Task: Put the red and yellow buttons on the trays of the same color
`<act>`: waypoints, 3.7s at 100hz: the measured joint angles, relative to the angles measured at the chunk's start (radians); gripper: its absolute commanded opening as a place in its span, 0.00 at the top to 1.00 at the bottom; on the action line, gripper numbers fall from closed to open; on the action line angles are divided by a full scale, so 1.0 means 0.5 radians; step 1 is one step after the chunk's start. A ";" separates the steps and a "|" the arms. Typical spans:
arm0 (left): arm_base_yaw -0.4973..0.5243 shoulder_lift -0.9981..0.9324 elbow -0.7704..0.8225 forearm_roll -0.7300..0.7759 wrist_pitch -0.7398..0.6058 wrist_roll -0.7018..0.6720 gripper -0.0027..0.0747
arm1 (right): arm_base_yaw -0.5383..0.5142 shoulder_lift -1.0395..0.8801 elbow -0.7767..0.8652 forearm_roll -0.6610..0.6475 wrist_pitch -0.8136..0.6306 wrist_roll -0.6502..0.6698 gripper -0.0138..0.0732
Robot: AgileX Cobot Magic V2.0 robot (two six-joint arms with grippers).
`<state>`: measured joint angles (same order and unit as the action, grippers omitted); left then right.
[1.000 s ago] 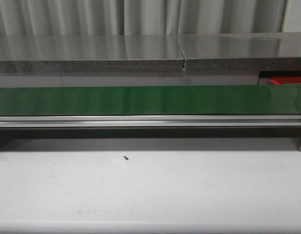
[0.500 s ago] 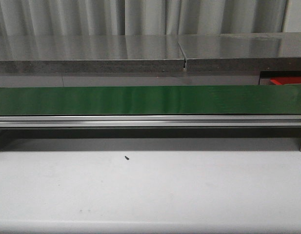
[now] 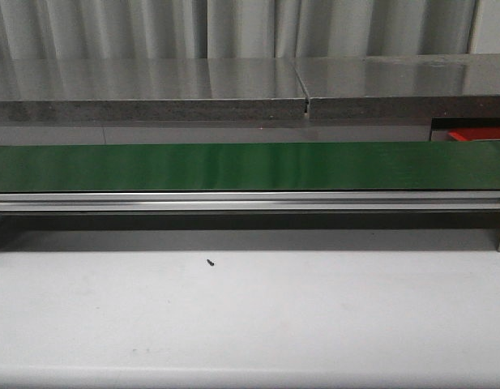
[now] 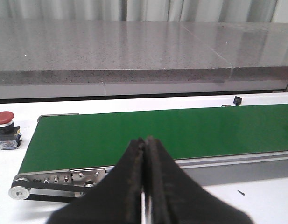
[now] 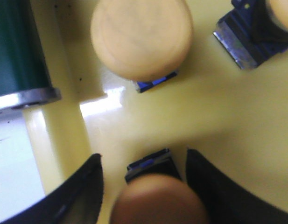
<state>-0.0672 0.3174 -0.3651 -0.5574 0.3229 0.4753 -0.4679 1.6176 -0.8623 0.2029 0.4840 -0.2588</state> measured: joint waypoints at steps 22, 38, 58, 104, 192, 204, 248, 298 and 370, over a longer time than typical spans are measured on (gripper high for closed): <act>0.000 0.000 0.000 0.000 0.000 0.000 0.99 | 0.000 -0.029 -0.071 0.020 0.096 0.000 0.14; 0.000 0.000 0.000 0.000 0.000 0.000 0.99 | 0.009 -0.211 -0.098 0.057 0.111 0.000 0.15; 0.000 0.000 0.000 0.000 0.000 0.000 0.99 | 0.215 -0.571 -0.101 0.072 0.111 -0.011 0.15; 0.000 0.000 0.000 0.000 -0.001 0.000 0.99 | 0.720 -1.441 0.186 0.080 0.161 -0.122 0.32; 0.000 0.000 0.000 0.000 -0.001 0.000 0.99 | 0.724 -2.099 0.522 0.080 0.224 -0.130 0.92; 0.000 0.000 0.000 0.000 -0.001 0.000 0.99 | 0.724 -2.099 0.522 0.080 0.224 -0.130 0.92; 0.000 0.179 -0.181 0.028 0.100 -0.052 0.73 | 0.724 -2.099 0.522 0.080 0.232 -0.133 0.92; 0.100 1.232 -0.978 0.045 0.080 -0.172 0.22 | 0.724 -2.099 0.522 0.080 0.232 -0.133 0.92; 0.843 3.103 -2.414 0.049 0.659 -0.346 0.26 | 0.724 -2.099 0.522 0.080 0.232 -0.133 0.92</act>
<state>0.3545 1.8691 -1.5721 -0.5328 0.6527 0.3021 -0.1057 0.5683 -0.6013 0.2429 0.5998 -0.3255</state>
